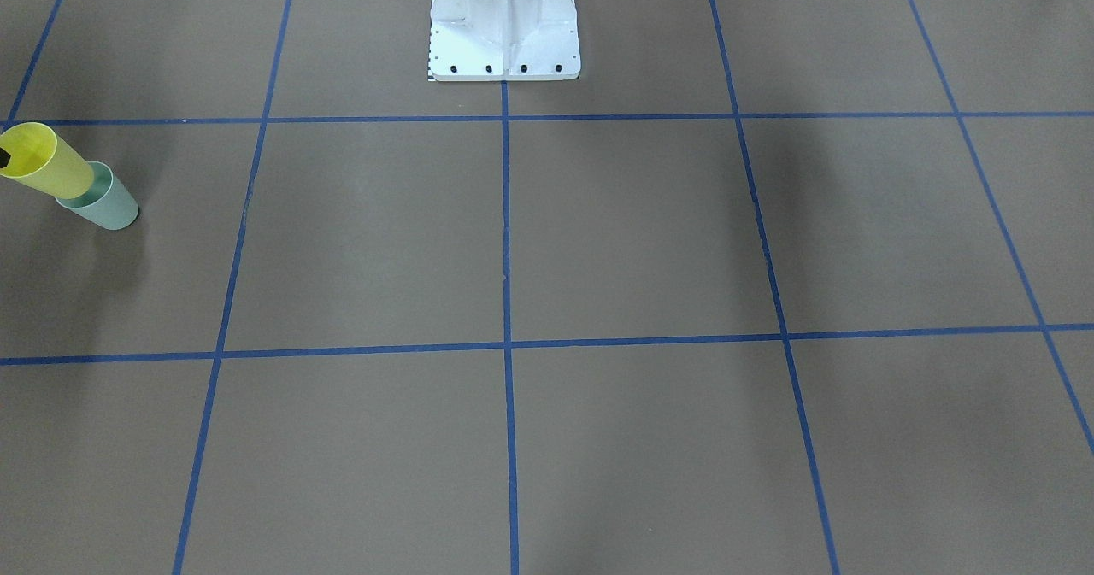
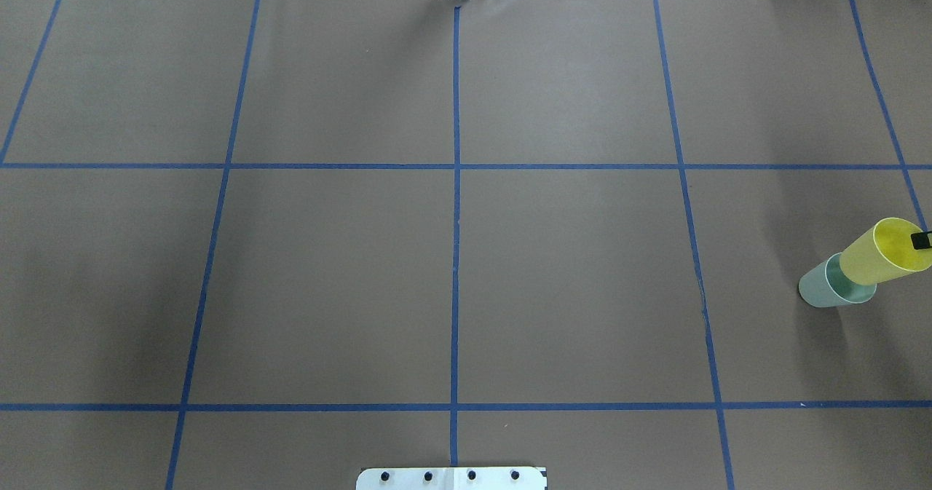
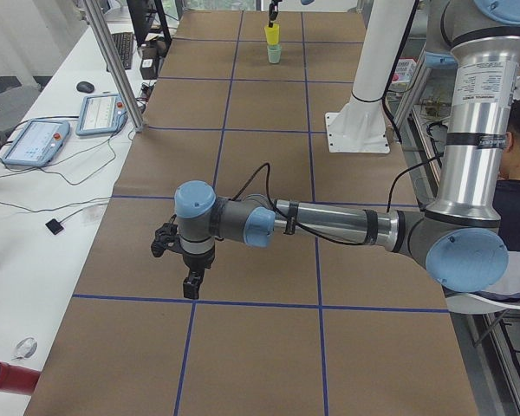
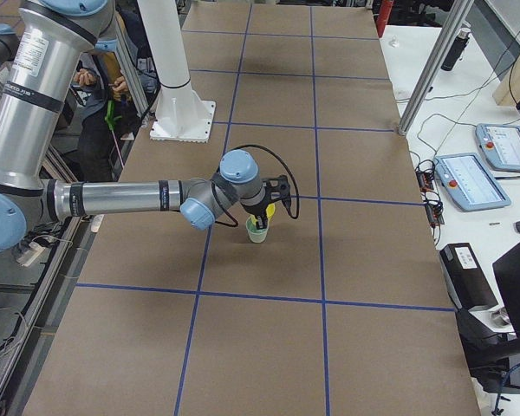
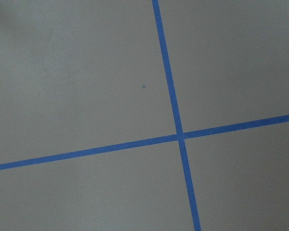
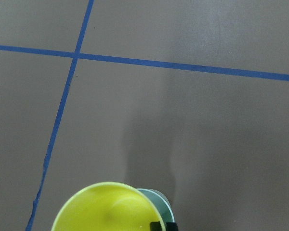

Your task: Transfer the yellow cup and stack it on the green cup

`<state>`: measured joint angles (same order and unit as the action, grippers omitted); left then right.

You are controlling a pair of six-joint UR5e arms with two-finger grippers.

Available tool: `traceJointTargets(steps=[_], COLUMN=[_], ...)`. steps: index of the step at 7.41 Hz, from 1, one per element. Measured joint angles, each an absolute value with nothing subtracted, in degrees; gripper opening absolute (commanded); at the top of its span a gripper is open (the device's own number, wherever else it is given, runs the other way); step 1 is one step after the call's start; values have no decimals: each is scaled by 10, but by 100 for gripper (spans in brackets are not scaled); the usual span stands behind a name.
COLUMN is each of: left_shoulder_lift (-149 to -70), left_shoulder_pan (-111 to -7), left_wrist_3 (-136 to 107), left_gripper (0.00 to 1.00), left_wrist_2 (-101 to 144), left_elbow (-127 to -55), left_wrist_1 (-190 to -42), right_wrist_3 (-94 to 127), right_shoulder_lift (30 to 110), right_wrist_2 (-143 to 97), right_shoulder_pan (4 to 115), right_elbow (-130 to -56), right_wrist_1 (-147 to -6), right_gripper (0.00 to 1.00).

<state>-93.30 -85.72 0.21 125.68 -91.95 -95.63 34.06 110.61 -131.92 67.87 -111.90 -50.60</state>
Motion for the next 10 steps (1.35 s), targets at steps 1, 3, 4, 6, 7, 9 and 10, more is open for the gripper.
traceJointTargets(steps=[1, 3, 4, 6, 7, 9, 10], left_shoulder_lift=[-933, -933, -933, -933, -933, -933, -933], left_shoulder_pan=[-857, -857, -857, -857, -857, -856, -856], left_wrist_3=[2, 2, 2, 1, 2, 2, 1], left_gripper=[100, 100, 100, 100, 100, 100, 100], left_wrist_2=[1257, 1257, 1257, 1257, 1257, 1257, 1257], left_elbow=[-919, -919, -919, -919, -919, -919, -919], left_wrist_1=[-956, -957, -957, -957, -957, -957, -957], right_wrist_3=[341, 342, 342, 342, 342, 342, 342], right_shoulder_lift=[1108, 1109, 1110, 1110, 1110, 1110, 1109], right_wrist_2=[-1316, -1313, -1312, -1310, -1309, -1307, -1306], right_shoulder_pan=[675, 667, 664, 659, 657, 653, 651], right_elbow=[-1119, -1119, -1118, -1116, -1115, -1114, -1114], right_wrist_1=[-506, -506, -506, -506, -506, -506, -506], right_gripper=[0, 0, 0, 0, 0, 62, 99])
